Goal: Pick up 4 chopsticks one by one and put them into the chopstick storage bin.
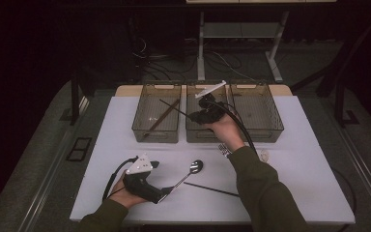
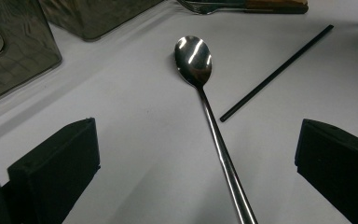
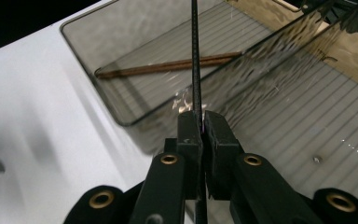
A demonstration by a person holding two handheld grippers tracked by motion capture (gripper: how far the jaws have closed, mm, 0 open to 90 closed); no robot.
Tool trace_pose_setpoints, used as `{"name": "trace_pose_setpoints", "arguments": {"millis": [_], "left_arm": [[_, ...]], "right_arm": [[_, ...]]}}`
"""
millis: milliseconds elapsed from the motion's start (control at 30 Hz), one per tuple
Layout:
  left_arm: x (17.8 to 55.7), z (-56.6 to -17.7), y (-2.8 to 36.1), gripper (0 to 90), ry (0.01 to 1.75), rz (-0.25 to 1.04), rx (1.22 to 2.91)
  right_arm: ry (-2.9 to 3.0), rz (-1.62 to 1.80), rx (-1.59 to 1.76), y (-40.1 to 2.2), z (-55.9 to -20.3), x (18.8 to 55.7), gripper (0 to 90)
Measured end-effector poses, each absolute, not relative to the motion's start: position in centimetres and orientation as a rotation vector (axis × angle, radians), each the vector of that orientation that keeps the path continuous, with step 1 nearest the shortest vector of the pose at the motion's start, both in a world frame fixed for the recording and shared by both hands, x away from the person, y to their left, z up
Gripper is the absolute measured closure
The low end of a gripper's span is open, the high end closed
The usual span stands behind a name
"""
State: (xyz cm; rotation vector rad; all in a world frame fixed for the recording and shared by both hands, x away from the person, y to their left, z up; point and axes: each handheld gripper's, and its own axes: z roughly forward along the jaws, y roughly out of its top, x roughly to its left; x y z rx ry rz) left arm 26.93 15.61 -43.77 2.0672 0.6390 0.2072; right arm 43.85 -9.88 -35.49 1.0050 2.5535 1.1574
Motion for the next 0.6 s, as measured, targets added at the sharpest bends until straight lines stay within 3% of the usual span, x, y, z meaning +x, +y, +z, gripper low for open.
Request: {"name": "trace_pose_setpoints", "arguments": {"millis": [600], "left_arm": [[26.8, -43.7, 15.4, 0.0, 0.620, 0.204, 2.084]], "right_arm": [[2.545, 1.069, 1.054, -4.8, -35.9, 47.1, 85.9]]}}
